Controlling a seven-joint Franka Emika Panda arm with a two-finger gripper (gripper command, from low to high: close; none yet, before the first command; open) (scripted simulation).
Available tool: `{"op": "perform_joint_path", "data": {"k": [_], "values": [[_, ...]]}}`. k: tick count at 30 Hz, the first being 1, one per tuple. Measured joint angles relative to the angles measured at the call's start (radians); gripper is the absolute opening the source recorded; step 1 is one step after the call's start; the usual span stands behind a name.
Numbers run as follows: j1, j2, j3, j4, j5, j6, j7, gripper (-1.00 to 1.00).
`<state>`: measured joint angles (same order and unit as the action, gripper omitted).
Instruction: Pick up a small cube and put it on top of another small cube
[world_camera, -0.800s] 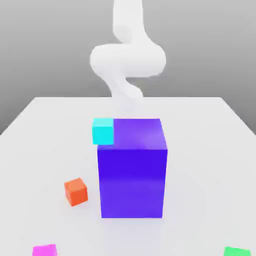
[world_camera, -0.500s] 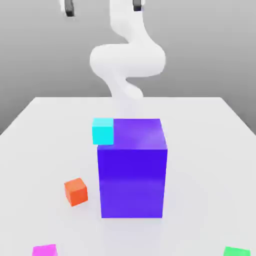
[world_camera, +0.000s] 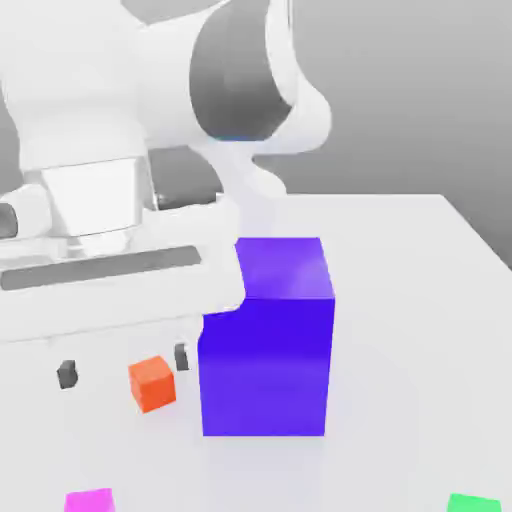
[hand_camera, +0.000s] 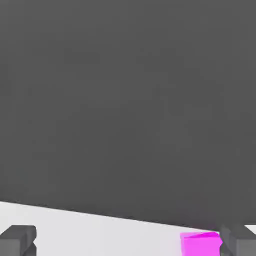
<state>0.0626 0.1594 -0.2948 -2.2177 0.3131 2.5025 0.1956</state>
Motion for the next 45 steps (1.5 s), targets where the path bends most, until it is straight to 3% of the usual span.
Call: {"op": "perform_joint_path", "data": {"k": [8,12,13,19,24,37,38,45], "values": [[-0.052,0.252,-0.021,0.017,-0.041,0.089,-0.088,0.0],[-0.099,0.396,0.03,0.049,0.009,0.188,-0.137,0.0],[-0.108,0.418,0.041,0.054,0.019,0.204,-0.144,-1.0],[-0.113,0.43,0.046,0.057,0.024,0.211,-0.148,-1.0],[-0.057,0.296,-0.003,0.026,-0.049,0.11,-0.107,-1.0],[0.272,0.25,0.24,0.065,-0.259,0.05,-0.251,-1.0],[0.296,0.282,0.259,0.082,-0.275,0.067,-0.264,1.0],[0.334,0.315,0.286,0.114,-0.303,0.074,-0.281,1.0]]}}
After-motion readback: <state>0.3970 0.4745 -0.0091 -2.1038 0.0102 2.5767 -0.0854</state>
